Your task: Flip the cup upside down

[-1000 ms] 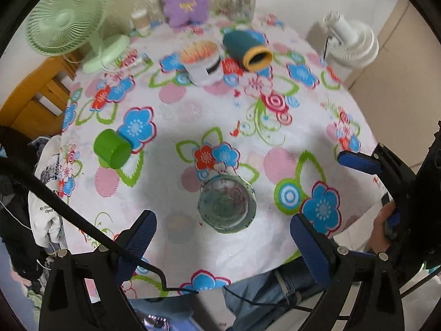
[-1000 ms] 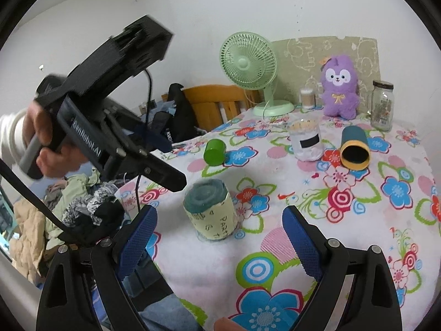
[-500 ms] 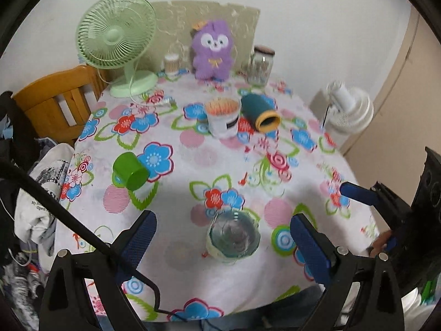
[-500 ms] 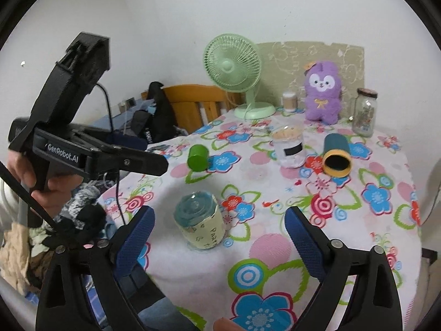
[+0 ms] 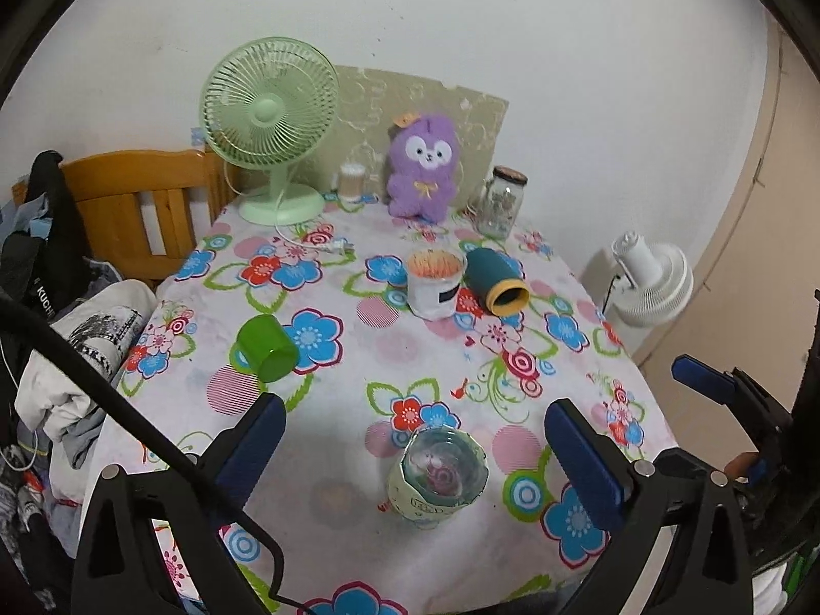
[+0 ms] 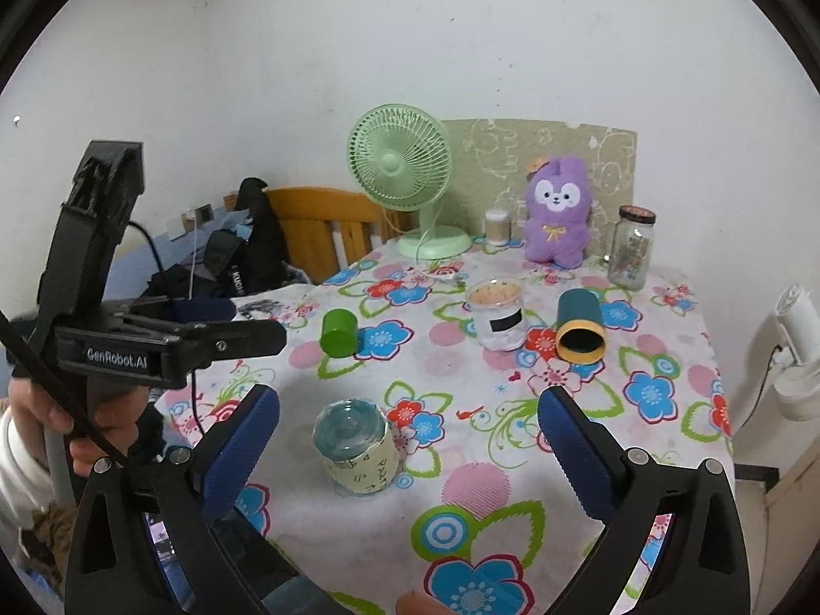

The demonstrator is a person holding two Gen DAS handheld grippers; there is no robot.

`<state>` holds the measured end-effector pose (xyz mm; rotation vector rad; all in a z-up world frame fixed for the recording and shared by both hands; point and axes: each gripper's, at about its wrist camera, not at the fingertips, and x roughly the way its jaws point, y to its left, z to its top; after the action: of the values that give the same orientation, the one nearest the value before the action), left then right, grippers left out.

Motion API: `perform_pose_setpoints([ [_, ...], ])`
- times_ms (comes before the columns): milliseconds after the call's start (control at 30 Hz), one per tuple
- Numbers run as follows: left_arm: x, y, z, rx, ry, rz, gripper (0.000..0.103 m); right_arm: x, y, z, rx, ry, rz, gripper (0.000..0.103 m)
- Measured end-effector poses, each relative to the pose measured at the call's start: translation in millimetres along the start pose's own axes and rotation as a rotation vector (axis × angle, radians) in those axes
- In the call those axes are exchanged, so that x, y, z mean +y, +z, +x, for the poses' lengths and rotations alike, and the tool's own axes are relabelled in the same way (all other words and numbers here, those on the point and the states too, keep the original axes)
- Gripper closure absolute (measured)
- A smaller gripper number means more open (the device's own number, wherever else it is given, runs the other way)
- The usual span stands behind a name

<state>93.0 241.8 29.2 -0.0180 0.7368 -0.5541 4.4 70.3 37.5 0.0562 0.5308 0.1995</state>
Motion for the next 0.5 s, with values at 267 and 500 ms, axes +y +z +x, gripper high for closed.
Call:
perform_pose_setpoints([
  [267, 3, -10, -13, -0.070, 0.016, -0.027, 0.000, 5, 2, -3, -0.006, -0.015, 0.007, 0.001],
  [500, 2, -15, -28, -0.157, 0.050, -0.024, 0.000, 9, 3, -10, -0.026, -0.032, -0.012, 0.001],
])
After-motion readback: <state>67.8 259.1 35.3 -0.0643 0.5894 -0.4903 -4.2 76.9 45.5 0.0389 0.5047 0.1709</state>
